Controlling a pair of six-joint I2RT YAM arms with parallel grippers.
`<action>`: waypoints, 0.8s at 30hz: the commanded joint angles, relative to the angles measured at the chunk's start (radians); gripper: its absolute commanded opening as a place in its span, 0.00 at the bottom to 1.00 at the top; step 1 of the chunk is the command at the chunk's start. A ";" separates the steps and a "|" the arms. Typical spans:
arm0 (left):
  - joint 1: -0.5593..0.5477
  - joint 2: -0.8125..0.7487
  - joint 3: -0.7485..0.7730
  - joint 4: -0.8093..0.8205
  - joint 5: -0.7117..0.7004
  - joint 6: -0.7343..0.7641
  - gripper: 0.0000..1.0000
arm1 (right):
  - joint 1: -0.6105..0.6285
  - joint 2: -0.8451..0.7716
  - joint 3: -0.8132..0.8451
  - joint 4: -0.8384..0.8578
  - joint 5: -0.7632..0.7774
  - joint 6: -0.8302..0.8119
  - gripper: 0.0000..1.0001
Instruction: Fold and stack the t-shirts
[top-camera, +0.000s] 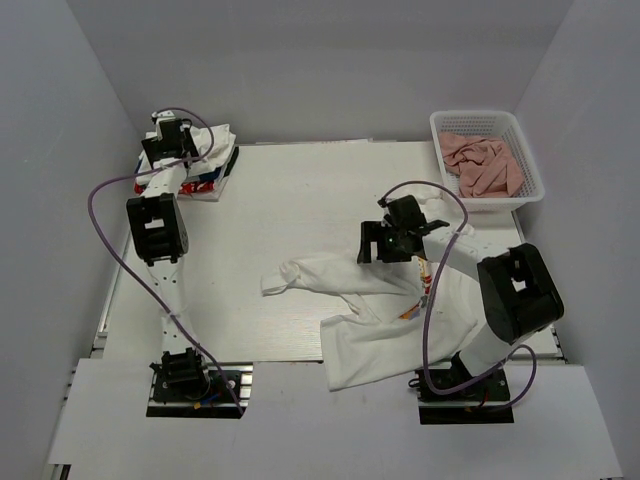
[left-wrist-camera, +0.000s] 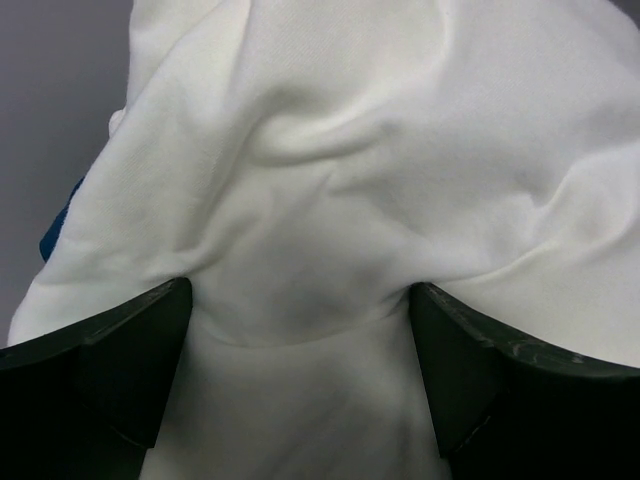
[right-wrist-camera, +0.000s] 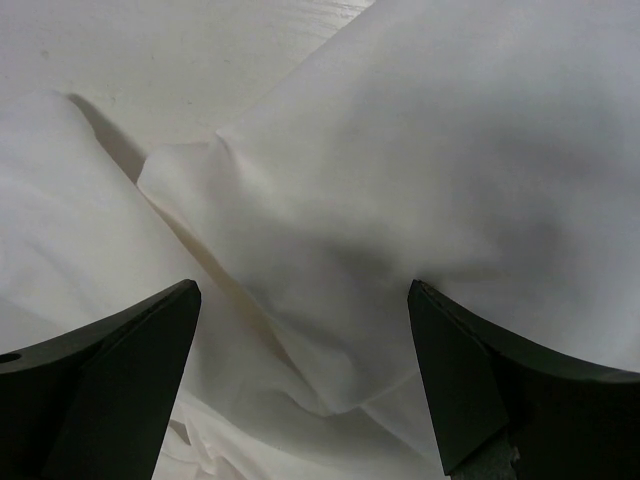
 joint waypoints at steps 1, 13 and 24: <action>0.005 -0.028 -0.025 -0.077 0.050 0.017 0.99 | -0.008 0.014 0.053 -0.015 -0.040 -0.025 0.90; -0.022 -0.502 -0.460 0.043 0.248 -0.051 0.99 | -0.008 -0.205 -0.053 0.042 0.027 -0.034 0.90; -0.090 -0.433 -0.454 0.008 0.497 -0.086 0.99 | -0.008 -0.268 -0.119 0.080 0.023 -0.025 0.90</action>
